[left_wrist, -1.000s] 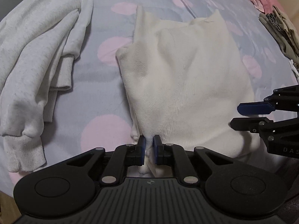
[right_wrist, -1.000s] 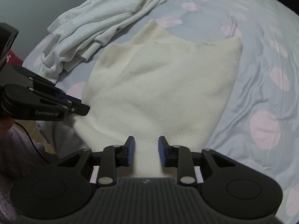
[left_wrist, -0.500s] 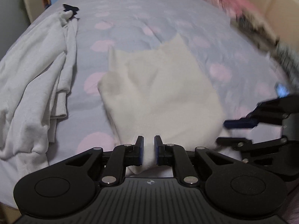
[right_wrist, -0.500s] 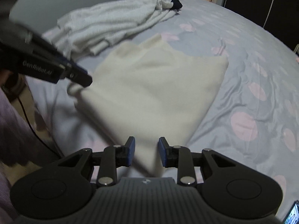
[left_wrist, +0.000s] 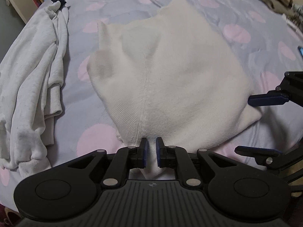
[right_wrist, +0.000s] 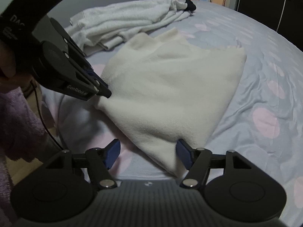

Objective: Fold clothes

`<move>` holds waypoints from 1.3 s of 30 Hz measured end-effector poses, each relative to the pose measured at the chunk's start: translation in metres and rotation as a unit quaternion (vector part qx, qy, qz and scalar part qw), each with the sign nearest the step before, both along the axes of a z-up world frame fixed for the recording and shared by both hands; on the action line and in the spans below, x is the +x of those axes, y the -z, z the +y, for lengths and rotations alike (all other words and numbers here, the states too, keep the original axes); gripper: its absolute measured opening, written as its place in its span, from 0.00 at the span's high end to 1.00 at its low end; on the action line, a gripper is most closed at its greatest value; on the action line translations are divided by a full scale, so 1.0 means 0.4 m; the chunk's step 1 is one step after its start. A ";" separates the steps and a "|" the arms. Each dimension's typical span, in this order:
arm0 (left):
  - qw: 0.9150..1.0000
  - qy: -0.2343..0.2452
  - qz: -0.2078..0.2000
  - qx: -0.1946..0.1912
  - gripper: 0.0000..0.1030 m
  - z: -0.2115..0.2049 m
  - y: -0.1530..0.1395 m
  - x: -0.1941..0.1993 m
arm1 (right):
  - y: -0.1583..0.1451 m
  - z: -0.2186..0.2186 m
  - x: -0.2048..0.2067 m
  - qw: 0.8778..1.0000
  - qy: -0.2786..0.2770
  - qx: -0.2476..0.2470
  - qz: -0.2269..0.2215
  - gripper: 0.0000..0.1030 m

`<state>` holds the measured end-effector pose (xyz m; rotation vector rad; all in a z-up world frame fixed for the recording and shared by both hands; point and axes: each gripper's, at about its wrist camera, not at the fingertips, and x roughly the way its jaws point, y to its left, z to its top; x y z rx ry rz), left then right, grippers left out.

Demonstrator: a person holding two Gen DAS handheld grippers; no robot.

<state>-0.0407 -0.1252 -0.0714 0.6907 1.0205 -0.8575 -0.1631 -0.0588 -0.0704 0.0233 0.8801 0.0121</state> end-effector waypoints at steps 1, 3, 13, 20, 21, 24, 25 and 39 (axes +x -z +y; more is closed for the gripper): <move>1.000 0.002 -0.003 -0.018 0.88 0.007 -0.018 0.000 | -0.012 -0.005 -0.007 1.000 0.004 0.004 -0.009 0.33; 0.998 0.001 -0.006 -0.062 0.72 0.021 -0.054 0.005 | -0.040 -0.016 -0.023 0.999 0.011 0.008 -0.031 0.33; 0.980 -0.061 -0.077 -0.171 0.61 -0.011 -0.122 0.070 | -0.099 -0.106 -0.011 0.990 0.101 0.024 -0.096 0.20; 0.976 -0.095 -0.088 -0.175 0.61 -0.039 -0.108 0.141 | -0.114 -0.154 0.039 0.978 0.169 -0.008 -0.126 0.30; 0.976 -0.101 -0.087 -0.174 0.62 -0.041 -0.103 0.152 | -0.112 -0.161 0.047 0.976 0.174 -0.010 -0.127 0.36; 0.974 -0.119 -0.083 -0.171 0.68 -0.048 -0.087 0.183 | -0.108 -0.186 0.075 0.975 0.182 -0.006 -0.127 0.53; 0.974 -0.122 -0.083 -0.169 0.68 -0.050 -0.082 0.190 | -0.107 -0.193 0.083 0.975 0.183 -0.003 -0.129 0.57; 0.983 -0.141 -0.028 -0.116 0.71 -0.062 0.044 0.270 | -0.018 -0.251 0.205 0.981 0.183 0.047 -0.046 0.74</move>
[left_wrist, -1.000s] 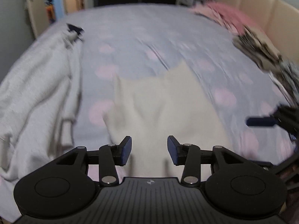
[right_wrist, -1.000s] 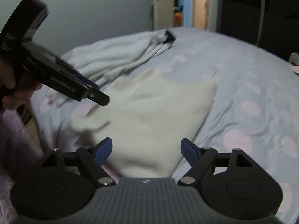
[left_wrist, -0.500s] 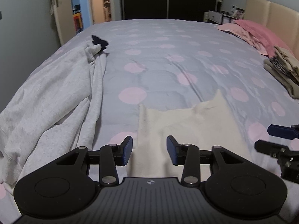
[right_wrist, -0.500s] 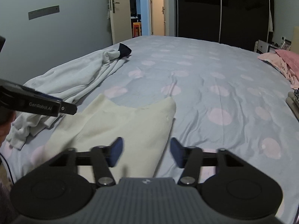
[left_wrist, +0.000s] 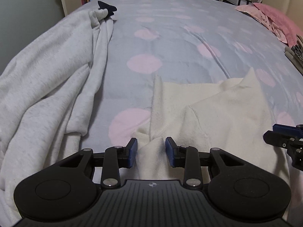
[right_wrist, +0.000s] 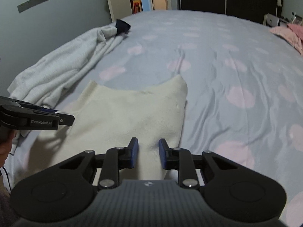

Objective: Fold clothes

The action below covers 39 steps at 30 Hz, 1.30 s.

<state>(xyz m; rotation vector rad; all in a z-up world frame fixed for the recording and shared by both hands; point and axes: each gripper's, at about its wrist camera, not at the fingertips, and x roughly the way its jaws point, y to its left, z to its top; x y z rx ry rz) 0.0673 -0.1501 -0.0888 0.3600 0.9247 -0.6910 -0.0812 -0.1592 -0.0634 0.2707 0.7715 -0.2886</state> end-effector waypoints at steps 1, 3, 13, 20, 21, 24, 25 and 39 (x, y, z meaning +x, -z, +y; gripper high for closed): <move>1.000 0.000 0.004 -0.003 0.70 0.004 0.000 0.003 | 0.006 -0.003 0.004 1.000 -0.001 0.003 0.003 0.74; 1.000 -0.005 0.013 -0.010 0.68 0.014 -0.002 0.011 | 0.010 -0.005 0.007 1.000 -0.001 0.004 0.007 0.73; 0.996 -0.041 0.048 -0.058 0.50 0.075 -0.048 0.032 | -0.040 -0.033 -0.012 1.000 0.006 0.006 -0.028 0.43; 0.993 -0.041 0.087 -0.063 0.41 0.074 0.010 0.063 | -0.025 -0.113 -0.002 0.996 0.045 0.075 -0.019 0.30; 0.992 -0.043 0.095 -0.071 0.39 0.077 0.019 0.073 | -0.016 -0.124 0.001 0.994 0.049 0.092 -0.013 0.30; 0.989 -0.043 0.110 -0.087 0.39 0.082 0.032 0.090 | 0.018 -0.155 0.006 0.986 0.063 0.154 0.001 0.30; 0.989 -0.041 0.112 -0.089 0.39 0.082 0.034 0.092 | 0.030 -0.162 0.009 0.983 0.065 0.171 0.006 0.30; 0.985 -0.020 0.111 -0.127 0.74 0.058 0.045 0.080 | 0.090 -0.193 0.042 0.969 0.077 0.235 0.000 0.40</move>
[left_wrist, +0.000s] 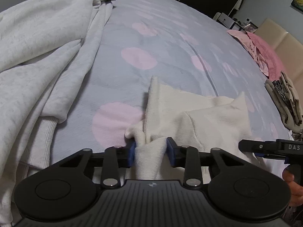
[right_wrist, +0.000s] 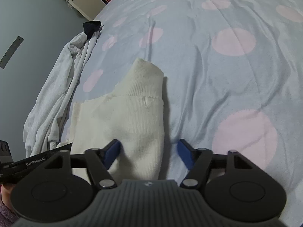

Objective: Fold clothes

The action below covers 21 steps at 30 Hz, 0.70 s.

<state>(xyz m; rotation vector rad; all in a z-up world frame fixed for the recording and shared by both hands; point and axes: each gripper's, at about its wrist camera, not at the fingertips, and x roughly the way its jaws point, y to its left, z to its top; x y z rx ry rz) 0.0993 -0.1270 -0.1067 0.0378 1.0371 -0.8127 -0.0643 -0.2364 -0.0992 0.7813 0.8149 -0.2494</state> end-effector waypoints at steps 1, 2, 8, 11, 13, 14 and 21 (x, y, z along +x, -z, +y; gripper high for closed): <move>1.000 -0.001 -0.003 0.000 0.76 0.000 -0.002 -0.001 | -0.002 0.000 0.000 1.000 0.000 0.002 -0.003 0.50; 1.000 -0.003 -0.006 0.000 0.79 -0.001 -0.006 -0.003 | -0.004 0.001 0.001 1.000 -0.001 0.010 -0.009 0.56; 0.999 -0.002 -0.039 0.004 0.84 -0.004 -0.053 -0.028 | -0.047 0.022 -0.006 1.000 0.003 0.001 -0.030 0.82; 0.998 -0.005 -0.059 -0.011 0.84 0.005 -0.094 -0.047 | -0.080 0.032 -0.012 0.999 0.001 -0.012 -0.043 0.83; 0.997 -0.008 -0.075 -0.024 0.84 0.011 -0.125 -0.062 | -0.106 0.032 -0.022 0.998 0.007 -0.014 -0.057 0.83; 0.996 -0.008 -0.083 -0.032 0.84 0.013 -0.141 -0.072 | -0.122 0.032 -0.032 0.998 0.010 -0.018 -0.065 0.83; 0.986 -0.003 -0.139 -0.088 0.85 0.007 -0.264 -0.161 | -0.240 0.036 -0.124 0.990 0.028 -0.054 -0.130 0.84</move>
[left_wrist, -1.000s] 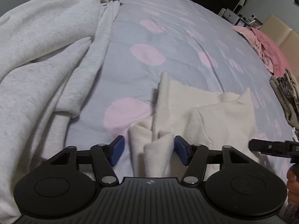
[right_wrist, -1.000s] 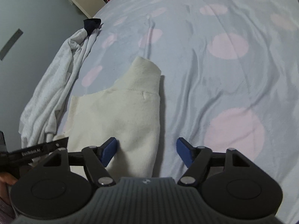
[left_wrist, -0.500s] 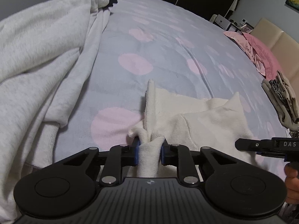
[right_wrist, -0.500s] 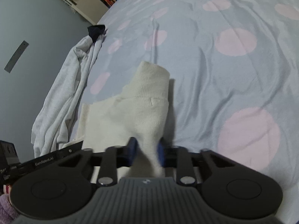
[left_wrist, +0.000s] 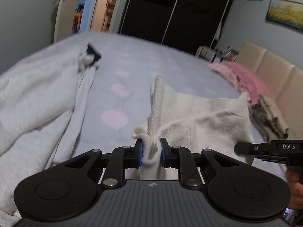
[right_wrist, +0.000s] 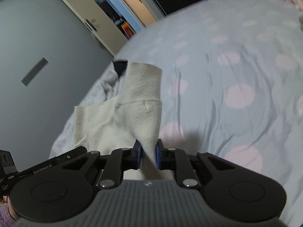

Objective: Fold clothes

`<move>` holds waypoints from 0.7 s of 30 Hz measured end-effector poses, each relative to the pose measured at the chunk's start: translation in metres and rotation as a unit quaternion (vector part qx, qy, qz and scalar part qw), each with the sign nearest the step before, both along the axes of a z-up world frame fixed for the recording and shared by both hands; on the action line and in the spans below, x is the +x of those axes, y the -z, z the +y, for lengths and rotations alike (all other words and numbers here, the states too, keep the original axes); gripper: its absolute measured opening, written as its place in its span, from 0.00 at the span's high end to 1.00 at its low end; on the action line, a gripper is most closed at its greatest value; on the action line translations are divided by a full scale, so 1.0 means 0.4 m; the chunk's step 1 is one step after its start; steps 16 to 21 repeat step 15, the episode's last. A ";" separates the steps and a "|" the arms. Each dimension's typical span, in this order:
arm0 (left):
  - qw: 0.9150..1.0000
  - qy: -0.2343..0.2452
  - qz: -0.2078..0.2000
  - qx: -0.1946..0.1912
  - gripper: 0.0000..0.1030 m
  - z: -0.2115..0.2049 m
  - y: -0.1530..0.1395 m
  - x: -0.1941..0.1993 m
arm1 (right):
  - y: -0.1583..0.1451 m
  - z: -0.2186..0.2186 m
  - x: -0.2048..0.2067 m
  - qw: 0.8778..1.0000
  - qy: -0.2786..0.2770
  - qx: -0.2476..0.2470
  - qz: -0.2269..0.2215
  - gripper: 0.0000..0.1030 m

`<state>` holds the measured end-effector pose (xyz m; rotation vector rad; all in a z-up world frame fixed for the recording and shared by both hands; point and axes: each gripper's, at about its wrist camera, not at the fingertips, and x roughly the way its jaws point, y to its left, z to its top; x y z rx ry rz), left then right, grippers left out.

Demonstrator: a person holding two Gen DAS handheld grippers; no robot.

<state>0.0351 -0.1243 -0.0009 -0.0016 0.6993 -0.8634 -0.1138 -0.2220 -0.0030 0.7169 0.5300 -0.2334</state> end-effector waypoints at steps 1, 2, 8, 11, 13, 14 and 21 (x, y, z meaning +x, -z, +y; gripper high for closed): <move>1.000 0.004 -0.009 -0.008 0.85 -0.004 -0.017 -0.015 | -0.018 0.000 -0.019 1.000 0.003 -0.006 -0.010 0.84; 1.000 0.009 -0.018 -0.014 0.85 -0.010 -0.034 -0.030 | -0.036 0.000 -0.039 1.000 0.007 -0.012 -0.021 0.84; 0.994 0.062 -0.067 -0.059 0.86 -0.081 -0.140 -0.129 | -0.146 -0.015 -0.186 0.994 0.051 -0.058 -0.075 0.84; 0.989 0.100 -0.081 -0.078 0.86 -0.141 -0.194 -0.185 | -0.208 -0.041 -0.276 0.990 0.072 -0.083 -0.093 0.85; 0.984 0.126 -0.086 -0.094 0.86 -0.182 -0.224 -0.225 | -0.250 -0.065 -0.339 0.986 0.088 -0.096 -0.101 0.85; 0.981 0.139 -0.088 -0.102 0.86 -0.204 -0.238 -0.246 | -0.271 -0.078 -0.375 0.984 0.097 -0.102 -0.106 0.85; 0.978 0.152 -0.089 -0.110 0.86 -0.229 -0.253 -0.269 | -0.291 -0.091 -0.411 0.982 0.107 -0.108 -0.109 0.85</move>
